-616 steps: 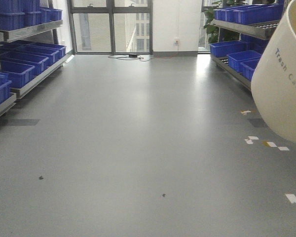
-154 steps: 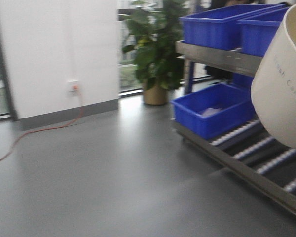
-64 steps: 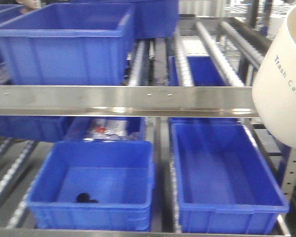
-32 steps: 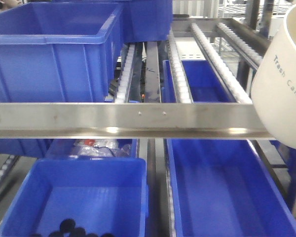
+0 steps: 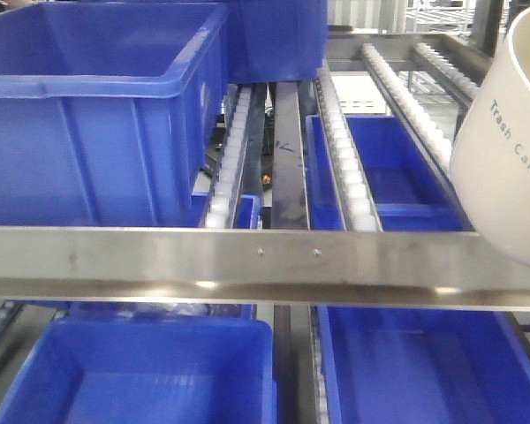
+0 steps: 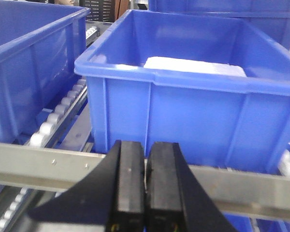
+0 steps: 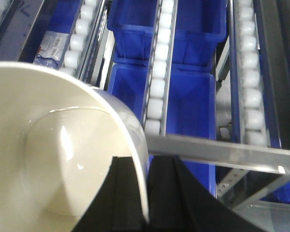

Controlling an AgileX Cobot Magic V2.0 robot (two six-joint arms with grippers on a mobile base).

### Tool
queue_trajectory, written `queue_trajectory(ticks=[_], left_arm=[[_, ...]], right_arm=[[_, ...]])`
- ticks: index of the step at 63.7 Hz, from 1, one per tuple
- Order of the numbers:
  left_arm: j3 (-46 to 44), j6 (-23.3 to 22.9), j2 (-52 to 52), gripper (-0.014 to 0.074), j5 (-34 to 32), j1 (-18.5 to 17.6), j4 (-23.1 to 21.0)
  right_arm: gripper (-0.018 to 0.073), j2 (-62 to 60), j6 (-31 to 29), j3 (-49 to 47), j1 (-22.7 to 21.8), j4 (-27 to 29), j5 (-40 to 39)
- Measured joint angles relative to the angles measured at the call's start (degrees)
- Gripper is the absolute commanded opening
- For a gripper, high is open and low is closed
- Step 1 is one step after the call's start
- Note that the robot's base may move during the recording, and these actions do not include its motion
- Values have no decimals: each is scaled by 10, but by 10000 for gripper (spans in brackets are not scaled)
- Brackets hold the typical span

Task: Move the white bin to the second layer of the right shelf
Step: 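Carry the bin with the right gripper over the second shelf layer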

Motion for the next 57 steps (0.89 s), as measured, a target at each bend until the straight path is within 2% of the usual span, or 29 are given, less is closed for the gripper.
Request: queue_trajectory(ticks=[57], left_arm=[[0, 0, 0, 85, 0, 0, 0]], right_arm=[[55, 0, 0, 0, 0, 0, -6]])
